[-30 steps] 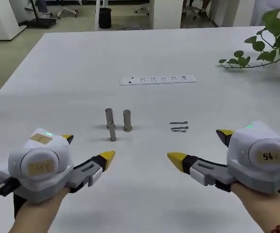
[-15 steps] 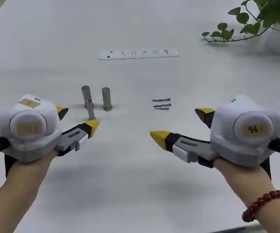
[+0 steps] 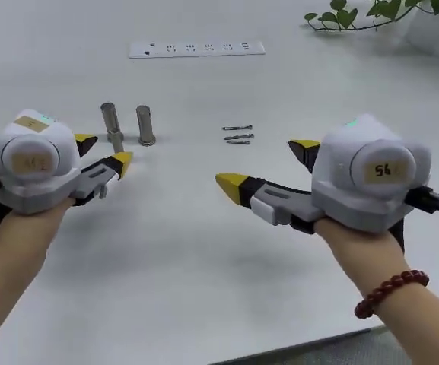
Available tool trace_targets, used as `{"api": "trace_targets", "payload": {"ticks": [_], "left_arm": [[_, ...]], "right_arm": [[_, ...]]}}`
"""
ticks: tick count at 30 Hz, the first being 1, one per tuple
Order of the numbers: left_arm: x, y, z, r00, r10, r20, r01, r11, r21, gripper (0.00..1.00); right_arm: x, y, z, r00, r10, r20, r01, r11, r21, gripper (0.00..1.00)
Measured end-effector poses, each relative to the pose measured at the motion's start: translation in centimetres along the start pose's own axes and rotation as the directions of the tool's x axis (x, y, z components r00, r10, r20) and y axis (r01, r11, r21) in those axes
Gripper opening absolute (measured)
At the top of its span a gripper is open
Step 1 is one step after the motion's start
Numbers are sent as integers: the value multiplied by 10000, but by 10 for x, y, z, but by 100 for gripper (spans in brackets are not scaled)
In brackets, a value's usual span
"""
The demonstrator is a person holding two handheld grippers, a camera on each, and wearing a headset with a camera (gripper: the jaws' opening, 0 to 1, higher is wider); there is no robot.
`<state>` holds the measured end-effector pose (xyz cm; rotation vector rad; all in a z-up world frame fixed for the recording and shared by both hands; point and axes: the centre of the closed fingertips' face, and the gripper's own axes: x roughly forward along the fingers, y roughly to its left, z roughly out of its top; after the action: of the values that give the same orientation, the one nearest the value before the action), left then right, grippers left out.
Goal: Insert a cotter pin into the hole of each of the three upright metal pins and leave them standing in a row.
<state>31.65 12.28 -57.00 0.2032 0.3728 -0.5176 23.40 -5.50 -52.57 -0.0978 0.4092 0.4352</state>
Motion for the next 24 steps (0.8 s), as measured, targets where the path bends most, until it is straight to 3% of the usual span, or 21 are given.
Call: {"api": "trace_targets", "payload": {"ticks": [7,13,24], "left_arm": [[11,2,-2,9998,-148,100,148,9999,-61,21],[18,3,0,9992,-297,267,301,9995,-138,14],[20,-1,-3,9982,-557,203,568,9968,-558,6]], "right_arm": [[6,3,-13,9995,100,-300,-99,9999,32,69],[7,2,-15,9995,114,-280,-115,9999,-25,69],[7,-3,-17,9995,-112,-301,118,9997,205,68]]}}
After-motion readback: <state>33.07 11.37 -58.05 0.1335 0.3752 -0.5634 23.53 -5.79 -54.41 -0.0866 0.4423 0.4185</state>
